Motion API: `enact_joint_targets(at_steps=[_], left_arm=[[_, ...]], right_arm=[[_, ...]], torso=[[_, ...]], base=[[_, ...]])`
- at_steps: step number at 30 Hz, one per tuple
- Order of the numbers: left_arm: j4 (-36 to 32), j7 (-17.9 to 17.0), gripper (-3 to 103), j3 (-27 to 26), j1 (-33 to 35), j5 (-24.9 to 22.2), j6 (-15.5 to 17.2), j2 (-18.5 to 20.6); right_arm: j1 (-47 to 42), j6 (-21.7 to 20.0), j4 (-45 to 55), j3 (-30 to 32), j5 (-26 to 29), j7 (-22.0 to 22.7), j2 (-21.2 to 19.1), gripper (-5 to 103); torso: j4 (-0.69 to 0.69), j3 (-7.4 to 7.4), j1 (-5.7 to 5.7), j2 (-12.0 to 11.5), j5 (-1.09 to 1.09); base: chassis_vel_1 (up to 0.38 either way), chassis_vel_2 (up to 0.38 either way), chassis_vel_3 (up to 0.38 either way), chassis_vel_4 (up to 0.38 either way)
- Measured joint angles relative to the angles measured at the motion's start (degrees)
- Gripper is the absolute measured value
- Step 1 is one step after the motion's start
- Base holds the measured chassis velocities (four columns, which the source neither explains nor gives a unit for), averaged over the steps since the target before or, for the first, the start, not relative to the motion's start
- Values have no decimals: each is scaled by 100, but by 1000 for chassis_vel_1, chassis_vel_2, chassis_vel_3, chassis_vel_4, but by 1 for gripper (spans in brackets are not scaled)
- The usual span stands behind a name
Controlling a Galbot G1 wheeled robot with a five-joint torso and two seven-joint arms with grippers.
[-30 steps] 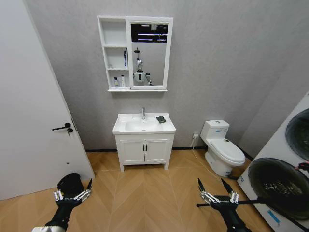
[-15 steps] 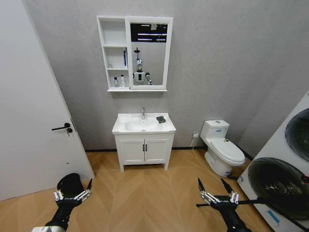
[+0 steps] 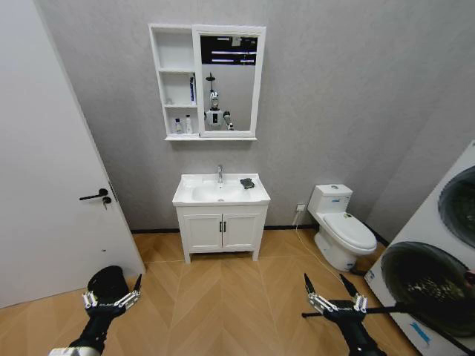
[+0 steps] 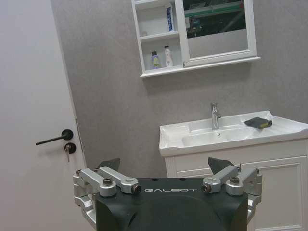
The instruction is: Move facial cleanser and shampoo from washbasin to cabinet, then wipe washbasin with towel.
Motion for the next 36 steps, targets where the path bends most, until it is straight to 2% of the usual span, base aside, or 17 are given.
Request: enact_joint_targets(at_steps=[36], left_arm=[[0, 0, 100, 0, 0, 0, 0, 0]], right_arm=[[0, 0, 0, 0, 0, 0, 0, 100]], torso=[[0, 0, 0, 0, 0]], base=[[0, 0, 0, 0]])
